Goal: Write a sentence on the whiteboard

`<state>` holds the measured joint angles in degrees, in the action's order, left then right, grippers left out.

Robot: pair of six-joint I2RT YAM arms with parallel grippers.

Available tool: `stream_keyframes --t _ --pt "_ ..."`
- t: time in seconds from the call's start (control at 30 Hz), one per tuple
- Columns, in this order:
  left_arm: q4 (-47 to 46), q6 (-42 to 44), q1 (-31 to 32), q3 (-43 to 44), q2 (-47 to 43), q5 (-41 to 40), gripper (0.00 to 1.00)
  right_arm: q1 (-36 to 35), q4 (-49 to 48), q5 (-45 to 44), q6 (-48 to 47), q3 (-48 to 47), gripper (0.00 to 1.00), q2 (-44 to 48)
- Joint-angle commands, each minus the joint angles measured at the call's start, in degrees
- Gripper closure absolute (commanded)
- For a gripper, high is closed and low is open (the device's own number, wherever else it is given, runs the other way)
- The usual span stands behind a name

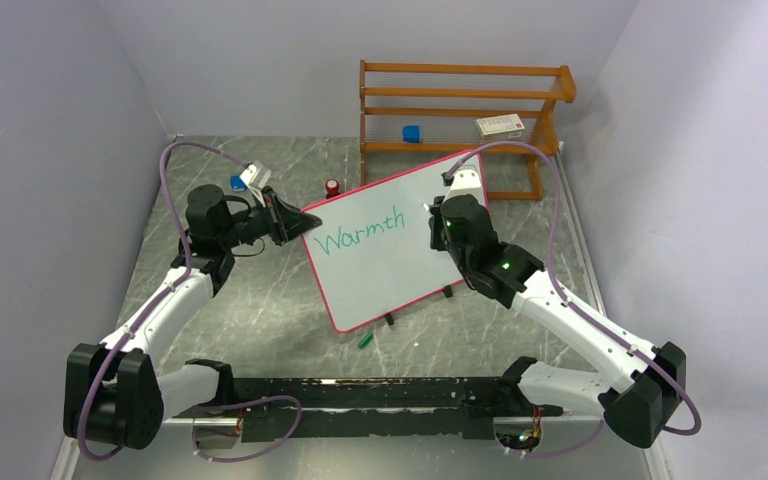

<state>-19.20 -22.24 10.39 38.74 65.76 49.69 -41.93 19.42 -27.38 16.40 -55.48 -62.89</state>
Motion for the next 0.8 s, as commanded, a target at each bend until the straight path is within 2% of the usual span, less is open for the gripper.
stream_keyframes --t 0.0,0.77 --pt "8.4 12.3 1.0 -1.9 2.3 -5.5 0.95 0.9 -1.9 2.0 -0.4 0.3 1.0 -0.7" --pt "8.6 12.3 0.9 -1.9 2.3 -6.1 0.95 1.0 2.0 1.6 1.2 1.7 1.0 3.2"
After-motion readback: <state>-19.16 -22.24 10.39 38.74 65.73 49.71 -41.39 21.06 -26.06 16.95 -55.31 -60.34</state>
